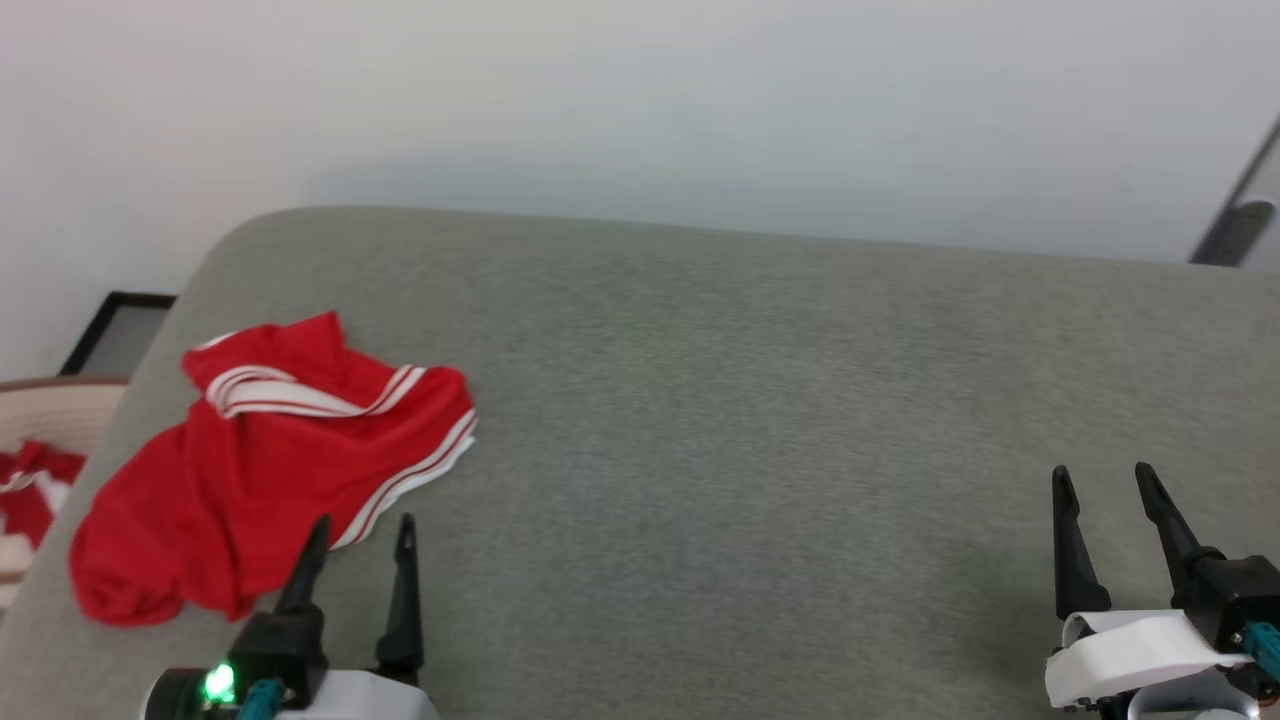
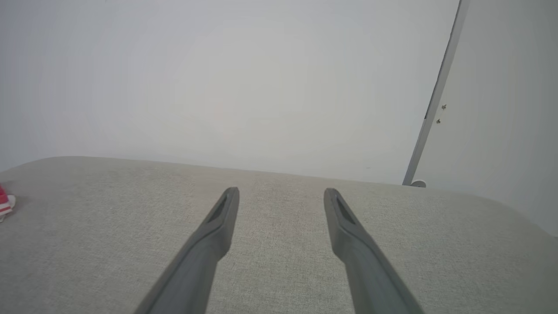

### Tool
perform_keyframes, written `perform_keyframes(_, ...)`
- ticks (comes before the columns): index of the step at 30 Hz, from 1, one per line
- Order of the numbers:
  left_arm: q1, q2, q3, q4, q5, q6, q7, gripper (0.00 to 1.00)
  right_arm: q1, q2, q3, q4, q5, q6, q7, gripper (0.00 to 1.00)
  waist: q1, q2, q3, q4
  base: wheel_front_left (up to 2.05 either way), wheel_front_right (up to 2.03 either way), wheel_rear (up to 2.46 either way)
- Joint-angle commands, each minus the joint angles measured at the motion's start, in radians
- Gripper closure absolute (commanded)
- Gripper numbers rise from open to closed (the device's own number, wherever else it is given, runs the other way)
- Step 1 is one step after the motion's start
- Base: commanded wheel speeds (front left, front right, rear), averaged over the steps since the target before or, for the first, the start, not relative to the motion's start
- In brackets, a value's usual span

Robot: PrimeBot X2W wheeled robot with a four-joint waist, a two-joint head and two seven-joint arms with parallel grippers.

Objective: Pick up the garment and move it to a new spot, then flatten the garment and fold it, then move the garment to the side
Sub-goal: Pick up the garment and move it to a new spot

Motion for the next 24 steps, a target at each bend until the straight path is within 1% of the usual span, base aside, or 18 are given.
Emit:
perform_keyframes(1,-0.002,-0.002,0.007,0.005,-0.003,0.005,-0.001,0.0,0.001,0.003,0.003,0.001,-0.005,-0.001,-0.005,0.0,0.0,0.0,0.0,0.035,0.0,0.0,0.0)
perform_keyframes(7,0.006,-0.01,0.021,0.032,0.005,0.014,-0.001,0.0,0.002,0.003,0.024,0.017,-0.016,-0.001,-0.003,0.0,0.0,0.0,-0.024,0.157,0.0,0.0,0.0)
perform_keyframes(16,0.031,-0.017,0.027,0.052,0.02,0.028,-0.001,0.0,0.002,0.003,0.066,0.046,0.006,-0.001,-0.003,0.0,0.0,0.0,-0.059,0.376,0.0,0.0,0.0)
perform_keyframes(24,0.054,-0.027,0.09,-0.014,-0.022,0.085,-0.001,0.0,-0.13,-0.009,0.235,0.121,0.027,-0.001,-0.003,0.0,0.0,0.0,0.004,0.424,0.0,0.0,0.0)
